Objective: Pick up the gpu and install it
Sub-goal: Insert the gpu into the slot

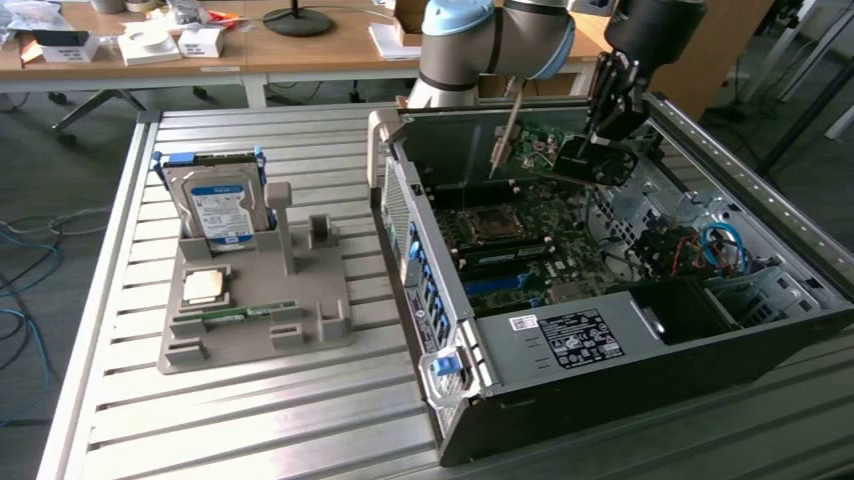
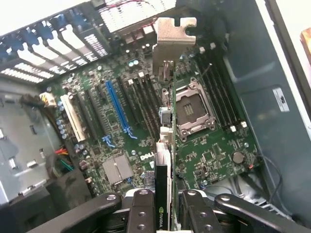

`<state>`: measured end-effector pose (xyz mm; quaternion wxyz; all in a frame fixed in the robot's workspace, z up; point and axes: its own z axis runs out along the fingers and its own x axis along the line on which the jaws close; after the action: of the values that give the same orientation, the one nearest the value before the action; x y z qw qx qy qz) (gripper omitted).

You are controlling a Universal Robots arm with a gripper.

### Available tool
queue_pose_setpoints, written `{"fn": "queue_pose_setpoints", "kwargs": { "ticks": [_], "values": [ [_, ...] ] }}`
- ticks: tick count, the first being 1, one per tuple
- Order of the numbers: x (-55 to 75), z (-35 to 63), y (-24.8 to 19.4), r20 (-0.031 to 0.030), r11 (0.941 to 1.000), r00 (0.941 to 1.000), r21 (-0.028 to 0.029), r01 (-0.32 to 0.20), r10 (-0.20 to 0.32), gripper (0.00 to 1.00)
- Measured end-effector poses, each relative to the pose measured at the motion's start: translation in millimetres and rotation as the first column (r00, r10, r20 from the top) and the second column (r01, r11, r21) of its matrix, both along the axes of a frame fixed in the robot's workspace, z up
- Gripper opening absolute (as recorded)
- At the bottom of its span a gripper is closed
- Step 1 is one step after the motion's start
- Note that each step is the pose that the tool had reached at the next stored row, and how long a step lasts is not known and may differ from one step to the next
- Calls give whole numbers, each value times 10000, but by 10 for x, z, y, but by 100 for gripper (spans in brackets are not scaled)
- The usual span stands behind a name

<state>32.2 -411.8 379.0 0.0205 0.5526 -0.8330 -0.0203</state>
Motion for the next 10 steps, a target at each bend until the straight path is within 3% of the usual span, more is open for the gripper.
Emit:
{"fn": "queue_pose_setpoints", "kwargs": {
  "ticks": [10],
  "values": [
    [0,0,0,0,10000,10000,-1,-13,13,26]
  ]
}}
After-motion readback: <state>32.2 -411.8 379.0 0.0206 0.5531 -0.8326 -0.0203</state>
